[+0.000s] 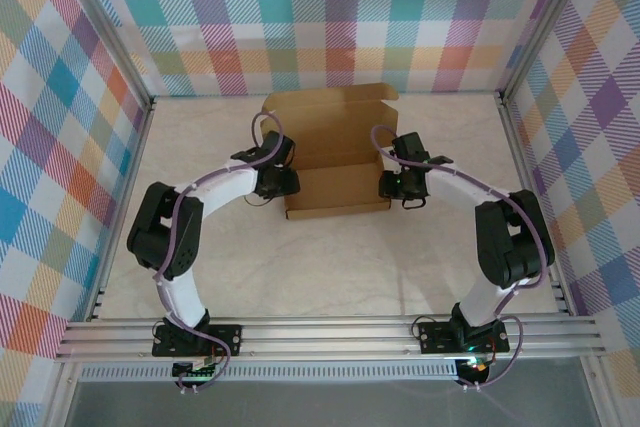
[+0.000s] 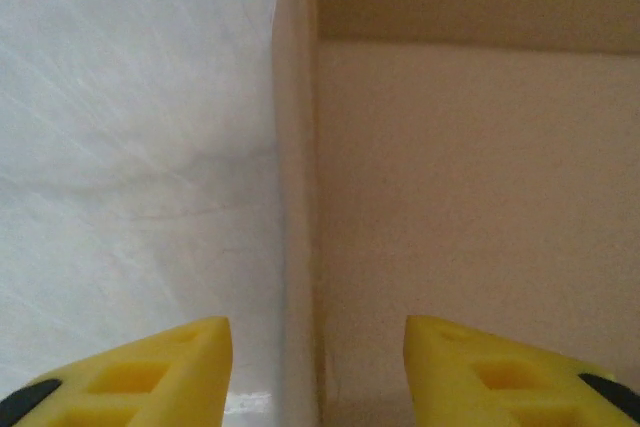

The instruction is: Fold the paper box

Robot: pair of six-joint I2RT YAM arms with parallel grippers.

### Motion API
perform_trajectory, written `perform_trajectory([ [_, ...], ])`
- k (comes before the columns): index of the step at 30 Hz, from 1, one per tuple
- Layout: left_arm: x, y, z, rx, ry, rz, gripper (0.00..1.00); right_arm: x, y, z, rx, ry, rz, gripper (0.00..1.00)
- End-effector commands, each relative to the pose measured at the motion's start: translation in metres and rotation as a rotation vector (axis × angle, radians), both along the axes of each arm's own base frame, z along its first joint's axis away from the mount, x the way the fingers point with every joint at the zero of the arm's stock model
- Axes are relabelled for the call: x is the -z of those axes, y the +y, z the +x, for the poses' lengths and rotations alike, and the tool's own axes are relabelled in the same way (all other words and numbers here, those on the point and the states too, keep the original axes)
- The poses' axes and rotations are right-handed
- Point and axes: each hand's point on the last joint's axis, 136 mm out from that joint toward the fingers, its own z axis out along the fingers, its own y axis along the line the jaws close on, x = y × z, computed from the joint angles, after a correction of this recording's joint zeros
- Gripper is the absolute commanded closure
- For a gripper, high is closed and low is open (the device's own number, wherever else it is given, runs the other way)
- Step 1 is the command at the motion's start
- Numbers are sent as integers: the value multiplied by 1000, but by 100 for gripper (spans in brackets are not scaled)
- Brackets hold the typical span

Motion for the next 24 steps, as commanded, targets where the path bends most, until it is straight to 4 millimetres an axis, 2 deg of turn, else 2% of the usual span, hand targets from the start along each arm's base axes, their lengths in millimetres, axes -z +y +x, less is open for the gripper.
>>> perform_trajectory([
  [1,6,-20,-10,23,23,-82,57,1,7,-14,-1,22,32,69],
  [6,10,-31,-31,56,39,-96,59,3,9,-34,-6,30,8,73],
  [11,12,-32,-45,56,38,-100,57,-1,8,-49,11,16,29,75],
  [14,6,-26,-46,53,17,-73,52,-5,5,-52,12,9,28,70],
  [17,-14,-13,-41,53,-49,-10,44,-19,3,-48,-26,-56,5,44],
  [21,-64,4,-33,84,-165,90,20,-59,-1,-31,-115,-249,-28,32],
  [23,-91,12,-25,100,-225,127,3,-81,-3,-20,-156,-327,-36,28],
  [24,-104,16,-20,115,-250,141,0,-92,-3,-14,-187,-362,-34,25],
])
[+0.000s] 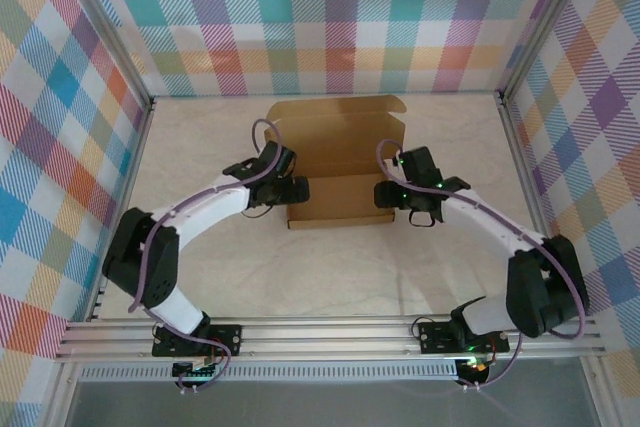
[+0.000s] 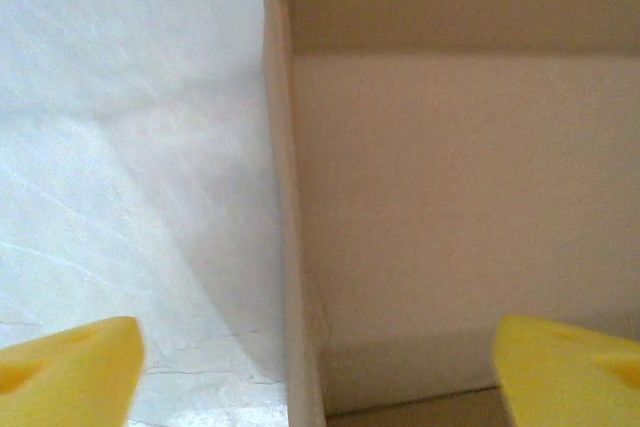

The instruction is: Fold the paper box

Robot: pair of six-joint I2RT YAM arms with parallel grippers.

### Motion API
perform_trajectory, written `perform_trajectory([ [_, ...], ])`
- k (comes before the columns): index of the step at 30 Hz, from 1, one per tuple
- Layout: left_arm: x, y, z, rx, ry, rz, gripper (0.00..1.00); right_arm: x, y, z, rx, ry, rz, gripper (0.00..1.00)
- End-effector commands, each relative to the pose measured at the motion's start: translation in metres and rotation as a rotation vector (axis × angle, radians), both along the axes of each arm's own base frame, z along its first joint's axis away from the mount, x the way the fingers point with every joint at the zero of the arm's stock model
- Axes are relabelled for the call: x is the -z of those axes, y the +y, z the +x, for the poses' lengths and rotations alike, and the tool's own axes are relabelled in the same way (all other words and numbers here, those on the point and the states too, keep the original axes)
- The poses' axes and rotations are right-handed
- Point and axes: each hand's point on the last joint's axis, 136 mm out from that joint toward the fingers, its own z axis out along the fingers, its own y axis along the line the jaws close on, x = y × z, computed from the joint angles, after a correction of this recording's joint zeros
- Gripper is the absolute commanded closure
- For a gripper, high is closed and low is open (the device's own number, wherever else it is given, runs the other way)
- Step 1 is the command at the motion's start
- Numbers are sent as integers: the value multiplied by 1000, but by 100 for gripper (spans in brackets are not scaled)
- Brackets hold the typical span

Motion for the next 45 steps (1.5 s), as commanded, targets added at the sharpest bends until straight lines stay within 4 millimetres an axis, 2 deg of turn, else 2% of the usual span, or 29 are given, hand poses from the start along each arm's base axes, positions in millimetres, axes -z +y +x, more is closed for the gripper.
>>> perform_trajectory([
  [1,-59,20,17,50,-136,95,0,-47,-2,29,-115,-191,-29,24],
  [5,-99,29,40,151,-199,106,0,-81,-8,54,-279,-289,-59,22],
  [8,-124,35,54,238,-233,105,0,-103,-7,66,-441,-347,-65,21],
  [10,-137,41,60,277,-235,101,1,-112,-11,76,-511,-366,-84,21],
  [11,-143,45,63,289,-236,99,6,-117,-14,83,-533,-367,-90,21],
  [12,-147,51,67,290,-234,104,8,-117,-17,87,-555,-352,-91,21],
  [14,-157,61,76,304,-219,82,7,-122,-23,99,-598,-323,-84,20],
  [18,-154,71,87,372,-173,109,0,-126,-26,119,-691,-295,-33,21],
  [26,-150,50,95,683,-194,59,0,-112,-17,145,-826,-159,30,26],
  [29,-147,50,100,716,-188,47,0,-108,-10,148,-878,-142,79,31],
  [34,-139,54,107,721,-159,47,0,-107,-7,149,-923,-135,101,48],
  [45,-131,55,106,730,-136,26,0,-91,-3,143,-981,-100,77,64],
])
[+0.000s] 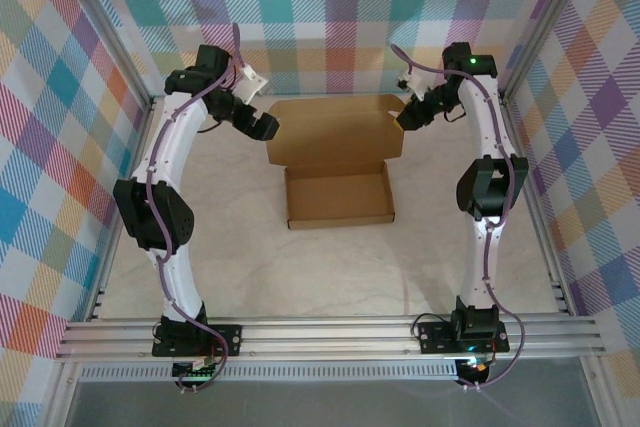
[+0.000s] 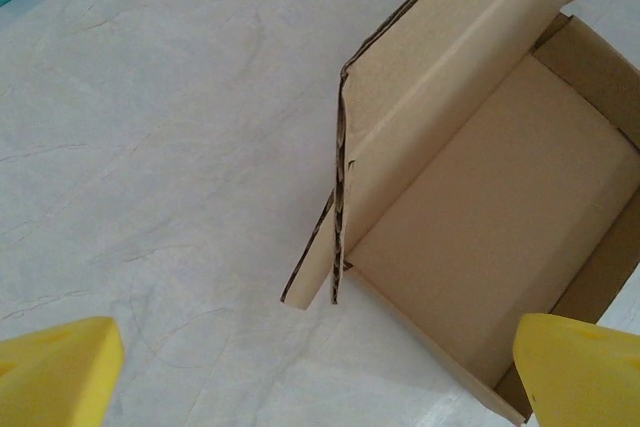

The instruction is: Fold the paper box

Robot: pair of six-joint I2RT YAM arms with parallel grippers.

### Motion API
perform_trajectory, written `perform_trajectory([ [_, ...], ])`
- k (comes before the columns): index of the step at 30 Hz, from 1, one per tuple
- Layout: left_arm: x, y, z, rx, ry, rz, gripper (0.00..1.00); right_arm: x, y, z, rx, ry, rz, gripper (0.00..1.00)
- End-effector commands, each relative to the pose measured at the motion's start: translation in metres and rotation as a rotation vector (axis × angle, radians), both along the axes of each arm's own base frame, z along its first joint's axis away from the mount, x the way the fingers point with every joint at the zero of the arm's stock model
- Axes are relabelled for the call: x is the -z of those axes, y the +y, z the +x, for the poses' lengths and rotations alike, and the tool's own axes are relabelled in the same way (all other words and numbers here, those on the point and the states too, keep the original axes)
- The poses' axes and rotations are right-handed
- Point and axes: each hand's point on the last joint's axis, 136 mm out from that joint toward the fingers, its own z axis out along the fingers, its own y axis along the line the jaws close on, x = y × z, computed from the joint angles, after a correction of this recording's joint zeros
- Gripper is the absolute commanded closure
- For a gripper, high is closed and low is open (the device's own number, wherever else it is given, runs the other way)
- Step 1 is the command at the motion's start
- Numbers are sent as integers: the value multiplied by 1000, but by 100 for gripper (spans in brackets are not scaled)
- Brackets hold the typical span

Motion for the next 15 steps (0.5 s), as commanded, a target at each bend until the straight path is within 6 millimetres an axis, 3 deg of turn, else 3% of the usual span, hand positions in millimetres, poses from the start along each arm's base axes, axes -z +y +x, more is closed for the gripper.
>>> perform_trajectory([
  [1,-3,1,-3,21,10,-21,0,0,10,-8,-55,8,18,64],
  [9,-4,0,-7,31,17,-29,0,10,13,-7,-55,30,4,72],
  [11,-5,0,-7,30,15,-29,0,12,13,-8,-58,33,-4,80],
  [13,-4,1,-6,27,16,-25,0,10,13,-8,-61,28,-4,95],
  [15,-5,1,-7,30,9,-19,0,6,13,-9,-67,19,-2,98],
])
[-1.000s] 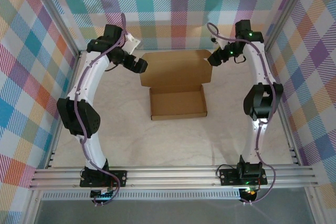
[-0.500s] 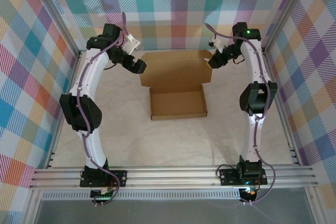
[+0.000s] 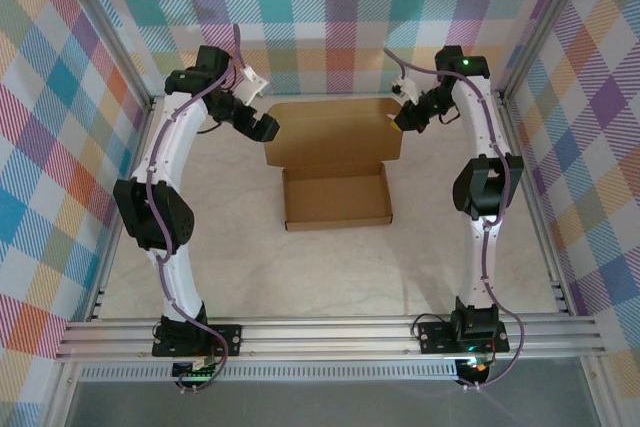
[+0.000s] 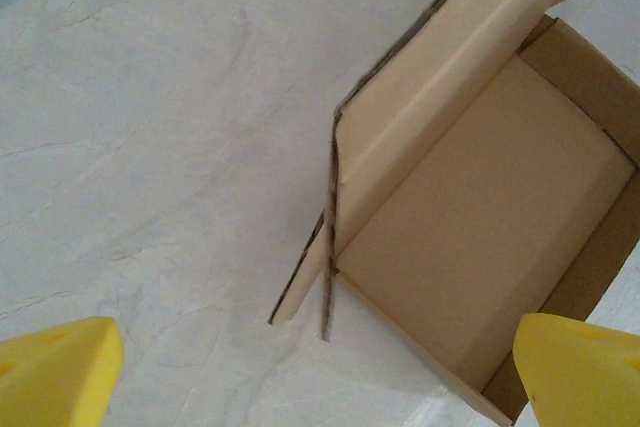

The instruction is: Fold the paper box

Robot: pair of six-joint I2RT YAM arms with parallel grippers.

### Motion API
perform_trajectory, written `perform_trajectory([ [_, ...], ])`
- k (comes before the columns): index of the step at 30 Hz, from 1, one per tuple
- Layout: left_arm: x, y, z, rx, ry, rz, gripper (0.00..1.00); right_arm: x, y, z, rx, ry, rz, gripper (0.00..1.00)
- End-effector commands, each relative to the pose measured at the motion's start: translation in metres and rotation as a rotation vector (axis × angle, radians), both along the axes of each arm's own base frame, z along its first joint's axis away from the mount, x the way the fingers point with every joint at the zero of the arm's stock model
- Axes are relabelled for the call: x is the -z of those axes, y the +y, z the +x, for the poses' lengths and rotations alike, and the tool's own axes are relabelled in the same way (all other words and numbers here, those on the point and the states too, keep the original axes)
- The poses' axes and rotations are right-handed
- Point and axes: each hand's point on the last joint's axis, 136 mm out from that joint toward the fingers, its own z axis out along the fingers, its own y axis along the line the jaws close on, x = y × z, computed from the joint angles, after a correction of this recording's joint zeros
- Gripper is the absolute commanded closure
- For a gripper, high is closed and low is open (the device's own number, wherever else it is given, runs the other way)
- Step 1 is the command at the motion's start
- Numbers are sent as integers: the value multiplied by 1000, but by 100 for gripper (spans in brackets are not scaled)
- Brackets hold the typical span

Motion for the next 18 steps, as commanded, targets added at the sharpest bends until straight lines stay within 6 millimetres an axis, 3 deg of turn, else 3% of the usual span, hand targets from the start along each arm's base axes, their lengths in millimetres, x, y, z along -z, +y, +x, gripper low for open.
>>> perform_trajectory([
  [1,-7,5,-2,15,-9,-4,0,-6,6,-6,-38,-7,17,98],
  [10,5,21,-1,83,-49,140,2,-18,9,-21,-119,-75,19,100],
  [18,14,19,1,220,-89,177,30,-21,18,-29,-197,-137,61,100],
])
